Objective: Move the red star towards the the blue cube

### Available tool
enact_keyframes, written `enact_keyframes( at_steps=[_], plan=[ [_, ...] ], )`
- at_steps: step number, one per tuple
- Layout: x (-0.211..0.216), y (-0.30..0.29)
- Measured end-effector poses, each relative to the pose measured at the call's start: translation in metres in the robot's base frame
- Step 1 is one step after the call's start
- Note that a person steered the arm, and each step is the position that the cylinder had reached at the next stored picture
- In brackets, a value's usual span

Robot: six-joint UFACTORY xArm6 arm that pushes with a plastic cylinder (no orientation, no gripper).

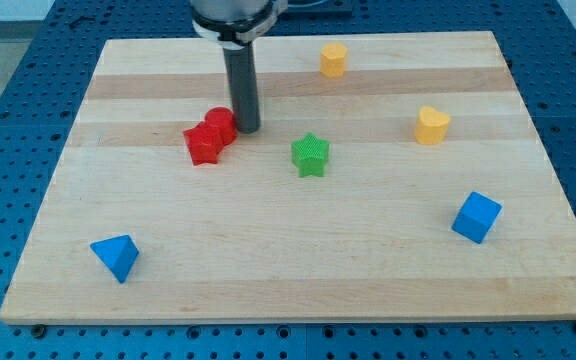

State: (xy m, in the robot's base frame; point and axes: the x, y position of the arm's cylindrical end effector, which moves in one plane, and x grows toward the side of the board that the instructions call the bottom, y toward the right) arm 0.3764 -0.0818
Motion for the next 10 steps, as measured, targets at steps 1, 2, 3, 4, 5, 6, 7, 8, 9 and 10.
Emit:
enact_keyframes(
  at_steps=[1,2,3,4,5,6,7,8,9,10],
  plan=[
    [-0.011,-0.04],
    [-0.01,-0.074],
    [0.039,-0.063],
    [0.079,-0.062],
    [0.083,-0.049],
    [0.088,-0.014],
    [0.132,0.023],
    [0.158,0.073],
    [0.159,0.11],
    [0.168,0.122]
  ],
)
